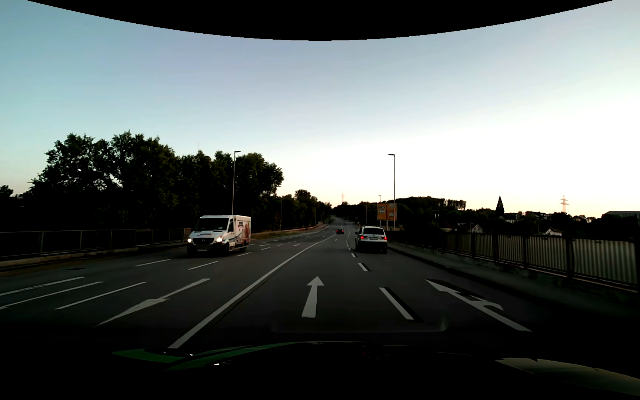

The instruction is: Follow the waypoints while adhering to traffic rules and regulations

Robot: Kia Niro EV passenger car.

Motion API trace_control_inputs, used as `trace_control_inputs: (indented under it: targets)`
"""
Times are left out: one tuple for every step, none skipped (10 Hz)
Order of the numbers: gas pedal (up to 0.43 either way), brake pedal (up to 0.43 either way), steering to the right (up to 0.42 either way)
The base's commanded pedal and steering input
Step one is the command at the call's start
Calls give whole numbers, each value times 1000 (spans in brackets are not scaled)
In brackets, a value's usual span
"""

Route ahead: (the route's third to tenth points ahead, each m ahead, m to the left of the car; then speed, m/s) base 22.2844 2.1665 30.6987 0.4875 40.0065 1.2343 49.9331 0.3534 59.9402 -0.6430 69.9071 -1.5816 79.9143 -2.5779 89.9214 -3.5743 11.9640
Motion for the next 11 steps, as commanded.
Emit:
trace_control_inputs:
  targets:
    - [197, 0, 10]
    - [197, 0, 10]
    - [197, 0, 10]
    - [197, 0, 7]
    - [197, 0, 7]
    - [197, 0, 7]
    - [197, 0, 6]
    - [197, 0, 7]
    - [197, 0, 7]
    - [197, 0, 7]
    - [197, 0, 7]
